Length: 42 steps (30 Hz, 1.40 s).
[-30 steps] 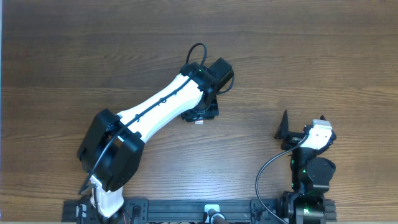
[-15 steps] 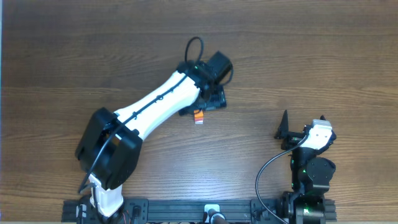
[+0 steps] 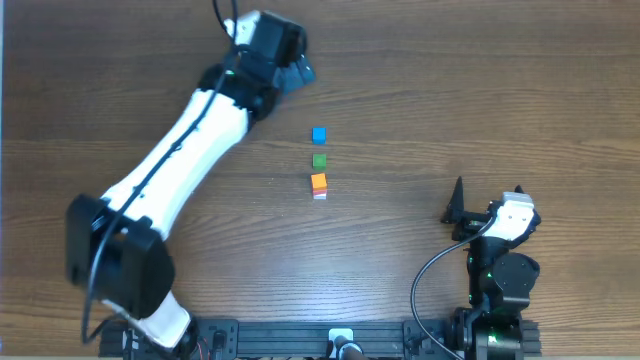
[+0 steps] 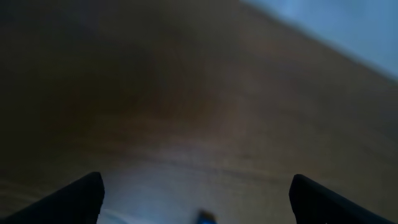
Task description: Stack Cubes
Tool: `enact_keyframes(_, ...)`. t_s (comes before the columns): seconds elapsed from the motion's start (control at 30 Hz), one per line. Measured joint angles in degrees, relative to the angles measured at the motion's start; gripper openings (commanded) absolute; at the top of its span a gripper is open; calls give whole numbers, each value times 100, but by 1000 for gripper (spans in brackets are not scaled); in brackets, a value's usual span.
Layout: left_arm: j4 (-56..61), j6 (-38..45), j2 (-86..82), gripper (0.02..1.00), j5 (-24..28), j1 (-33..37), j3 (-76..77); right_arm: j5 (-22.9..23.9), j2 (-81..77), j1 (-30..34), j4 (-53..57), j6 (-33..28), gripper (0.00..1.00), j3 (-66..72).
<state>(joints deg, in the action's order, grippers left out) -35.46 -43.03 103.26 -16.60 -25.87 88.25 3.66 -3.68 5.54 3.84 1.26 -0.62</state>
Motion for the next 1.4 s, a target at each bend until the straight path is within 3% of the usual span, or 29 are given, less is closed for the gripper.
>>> enact_keyframes(0.2,28,953,-981,919,-407,184,0,0,0,0,0,0,991,0)
enact_keyframes(0.43,20,1665,-1989,899,-330,680,0,0,0,0,0,2,991,0)
enact_keyframes(0.8,225,2597,-3580,897,527,1685,-496,0,0,0,0,2,991,0)
enact_keyframes(1.2,2315,3410,-5984,936,1912,2564,-3744,0,0,0,0,2,991,0)
enact_keyframes(1.4,2413,3762,-7158,963,2500,2734,-4846,0,0,0,0,2,991,0)
